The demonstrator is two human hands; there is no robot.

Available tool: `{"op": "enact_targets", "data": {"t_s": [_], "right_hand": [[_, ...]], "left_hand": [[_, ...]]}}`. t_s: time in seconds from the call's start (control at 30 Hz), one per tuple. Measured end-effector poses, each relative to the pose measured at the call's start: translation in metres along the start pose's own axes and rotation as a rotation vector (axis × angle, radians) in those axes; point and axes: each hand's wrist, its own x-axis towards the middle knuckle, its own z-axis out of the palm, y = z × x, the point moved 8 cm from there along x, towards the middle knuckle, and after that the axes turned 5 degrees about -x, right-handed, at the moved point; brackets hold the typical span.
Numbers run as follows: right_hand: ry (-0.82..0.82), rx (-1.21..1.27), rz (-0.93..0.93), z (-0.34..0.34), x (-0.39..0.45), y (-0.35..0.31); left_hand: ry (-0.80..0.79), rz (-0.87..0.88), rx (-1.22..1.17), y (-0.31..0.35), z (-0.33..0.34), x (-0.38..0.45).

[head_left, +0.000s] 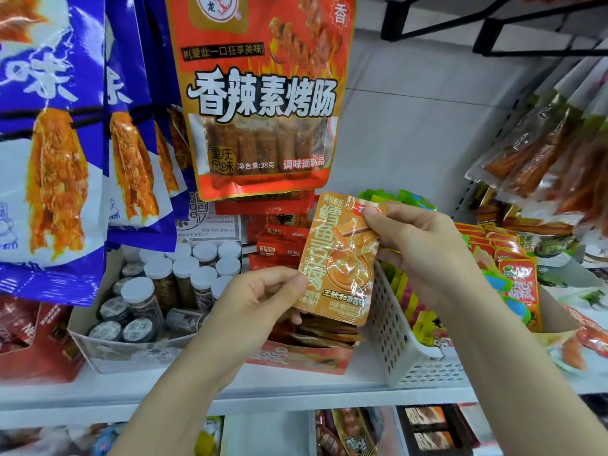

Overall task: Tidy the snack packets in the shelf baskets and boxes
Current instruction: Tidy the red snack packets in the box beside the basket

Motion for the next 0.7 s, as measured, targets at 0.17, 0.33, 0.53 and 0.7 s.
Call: {"op": "enact_targets", "data": {"t_s": [0.17, 0.33, 0.53, 0.7], "right_hand": [[-0.113, 0.136, -0.009, 0.009, 0.000, 0.000], [-0.307, 0.303, -0.026, 0.036, -0.004, 0.000], [-0.258, 0.290, 0.037, 0.028, -0.001, 0.003], [-0.314, 0.273, 0.113, 0.027, -0.001, 0.007]], "left_hand": [[-0.054, -0.097, -0.443, -0.003, 0.009, 0.004], [-0.345, -0.208, -0.736, 0.003, 0.041, -0.003], [-0.036, -0.169, -0.713, -0.006, 0.020, 0.002], [0.241, -0.059, -0.398, -0.007, -0.007, 0.001]]}}
